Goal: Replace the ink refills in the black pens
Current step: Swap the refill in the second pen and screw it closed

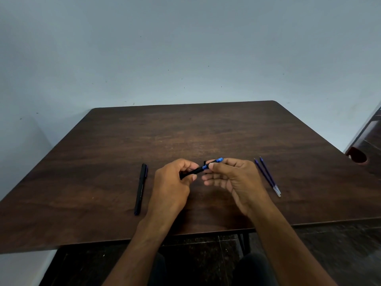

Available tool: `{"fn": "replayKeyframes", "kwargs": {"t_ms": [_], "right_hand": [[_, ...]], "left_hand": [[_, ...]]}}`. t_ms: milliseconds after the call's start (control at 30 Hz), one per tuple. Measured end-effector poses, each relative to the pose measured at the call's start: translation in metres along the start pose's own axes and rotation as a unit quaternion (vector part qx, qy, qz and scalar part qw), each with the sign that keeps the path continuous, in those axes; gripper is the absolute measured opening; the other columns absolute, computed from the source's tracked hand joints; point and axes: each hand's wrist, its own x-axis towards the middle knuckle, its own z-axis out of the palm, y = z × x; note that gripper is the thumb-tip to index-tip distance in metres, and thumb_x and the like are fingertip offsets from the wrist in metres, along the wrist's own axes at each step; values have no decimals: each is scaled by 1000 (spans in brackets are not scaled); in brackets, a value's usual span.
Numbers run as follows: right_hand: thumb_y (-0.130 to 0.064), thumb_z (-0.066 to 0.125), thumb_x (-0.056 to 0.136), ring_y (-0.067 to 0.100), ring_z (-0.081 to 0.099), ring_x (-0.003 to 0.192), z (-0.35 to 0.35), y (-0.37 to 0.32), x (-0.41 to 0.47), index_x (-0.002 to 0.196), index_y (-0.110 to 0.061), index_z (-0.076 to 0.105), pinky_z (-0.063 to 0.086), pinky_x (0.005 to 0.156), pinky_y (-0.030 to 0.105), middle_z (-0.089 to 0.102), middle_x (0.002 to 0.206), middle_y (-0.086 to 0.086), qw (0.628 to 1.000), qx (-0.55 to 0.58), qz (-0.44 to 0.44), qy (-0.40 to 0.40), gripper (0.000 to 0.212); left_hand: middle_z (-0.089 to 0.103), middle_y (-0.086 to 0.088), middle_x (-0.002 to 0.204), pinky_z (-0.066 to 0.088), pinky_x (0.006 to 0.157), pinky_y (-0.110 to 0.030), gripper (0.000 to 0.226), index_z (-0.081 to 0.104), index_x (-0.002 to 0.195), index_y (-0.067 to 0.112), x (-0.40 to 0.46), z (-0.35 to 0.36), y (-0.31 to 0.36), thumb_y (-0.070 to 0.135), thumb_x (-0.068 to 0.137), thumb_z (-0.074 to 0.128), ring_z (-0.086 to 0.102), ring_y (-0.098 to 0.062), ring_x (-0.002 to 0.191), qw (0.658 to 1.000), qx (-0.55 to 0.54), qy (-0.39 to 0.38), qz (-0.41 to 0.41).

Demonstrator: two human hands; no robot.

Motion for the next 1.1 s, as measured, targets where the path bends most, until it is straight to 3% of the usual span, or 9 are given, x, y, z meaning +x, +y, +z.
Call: {"fn": "replayKeyframes", "kwargs": {"t_ms": [200,433,700,767,867,967,1100], "right_hand": [[0,68,90,36,75,78,-2,4,1,97,9,73,64,72,39,76,88,28,1000,-7,-11,3,12],[-6,72,89,35,75,77,-2,6,2,89,4,74,63,73,43,76,84,24,999,-32,-18,18,10],[-21,80,83,29,72,66,1,10,4,84,4,73,62,63,38,76,77,21,994,-95,-43,43,26],[-21,82,82,29,71,66,1,9,4,91,4,74,61,62,35,76,80,21,995,-81,-38,40,27],[-5,76,85,29,71,73,-2,8,2,108,2,73,61,68,38,76,89,20,1000,18,-8,6,24],[1,71,88,30,71,75,-4,10,3,103,4,75,60,69,37,74,87,22,999,53,-1,-2,16],[-8,77,84,27,71,70,1,10,3,90,3,75,61,65,34,75,81,20,999,25,-21,22,13]], "left_hand": [[70,18,100,42,72,0,26,73,109,28,-1,1,2,13,88,73,59,12,94,1000,-7,-7,-4],[69,18,103,35,73,9,26,72,111,27,-1,3,5,14,88,73,55,16,91,1000,3,-12,0],[69,17,103,41,69,0,27,71,111,28,-1,4,4,14,88,73,57,13,90,1000,8,-16,-9],[69,18,100,43,71,0,26,73,110,27,0,3,2,13,87,74,58,14,91,1000,0,-7,-10],[69,18,97,44,71,-3,26,73,108,27,1,2,-1,12,86,75,60,11,92,1000,-6,1,-15],[69,16,98,43,71,-4,26,73,108,27,1,2,-1,12,86,75,60,9,93,1000,-3,2,-13],[70,16,99,41,73,4,27,73,109,25,-1,4,1,12,86,76,60,12,92,1000,-13,8,-5]]}}
